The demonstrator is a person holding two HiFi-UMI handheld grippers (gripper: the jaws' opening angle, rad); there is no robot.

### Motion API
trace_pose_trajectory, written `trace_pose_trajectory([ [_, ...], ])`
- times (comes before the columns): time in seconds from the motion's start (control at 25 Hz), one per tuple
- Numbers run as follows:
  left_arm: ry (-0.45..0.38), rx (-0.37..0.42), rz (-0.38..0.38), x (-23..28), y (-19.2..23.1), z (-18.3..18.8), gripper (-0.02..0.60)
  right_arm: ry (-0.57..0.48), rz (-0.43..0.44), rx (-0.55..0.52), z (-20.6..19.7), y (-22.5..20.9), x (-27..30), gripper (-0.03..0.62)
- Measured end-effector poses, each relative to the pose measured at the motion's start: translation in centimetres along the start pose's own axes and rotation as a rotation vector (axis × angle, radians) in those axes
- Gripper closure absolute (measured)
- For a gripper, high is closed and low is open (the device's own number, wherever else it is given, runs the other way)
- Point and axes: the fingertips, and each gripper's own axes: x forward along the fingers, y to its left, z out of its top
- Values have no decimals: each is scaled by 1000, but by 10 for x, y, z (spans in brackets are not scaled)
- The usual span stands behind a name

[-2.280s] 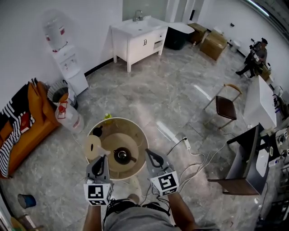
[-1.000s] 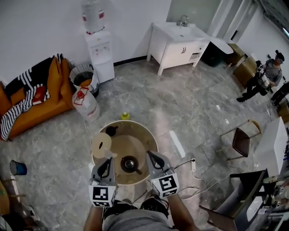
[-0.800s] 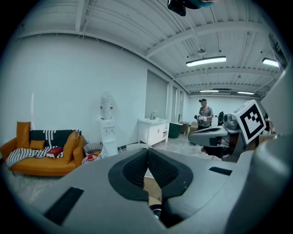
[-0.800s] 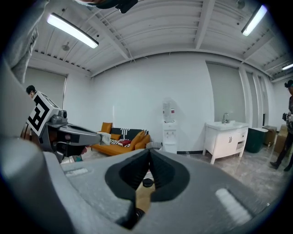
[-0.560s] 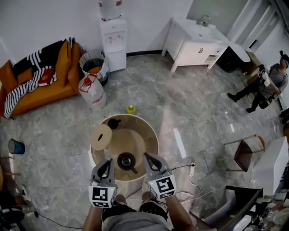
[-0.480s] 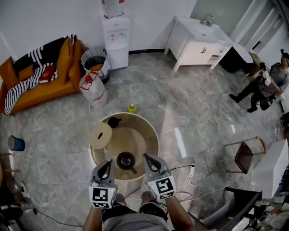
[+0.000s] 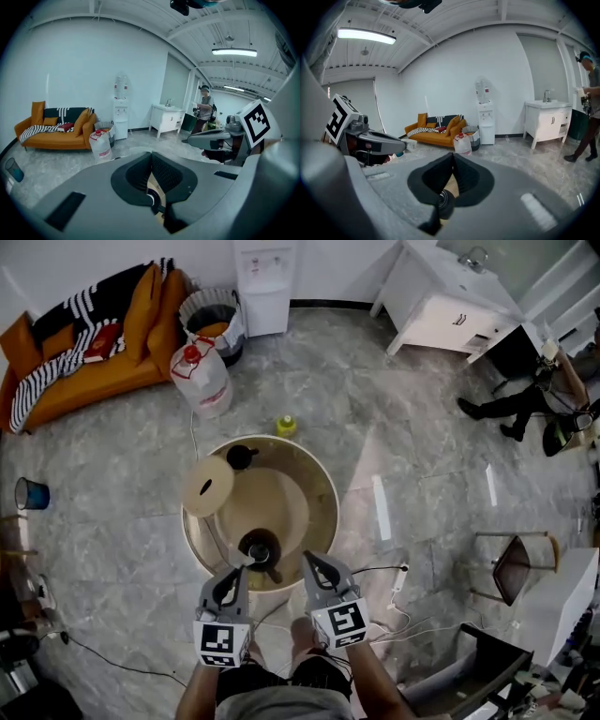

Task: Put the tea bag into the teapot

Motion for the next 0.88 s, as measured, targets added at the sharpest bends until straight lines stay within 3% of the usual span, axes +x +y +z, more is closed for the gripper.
trace_pose_trajectory([
  [0.88,196,-113,-39,86,-5,-138,565,161,74,89,-124,-8,67,595],
])
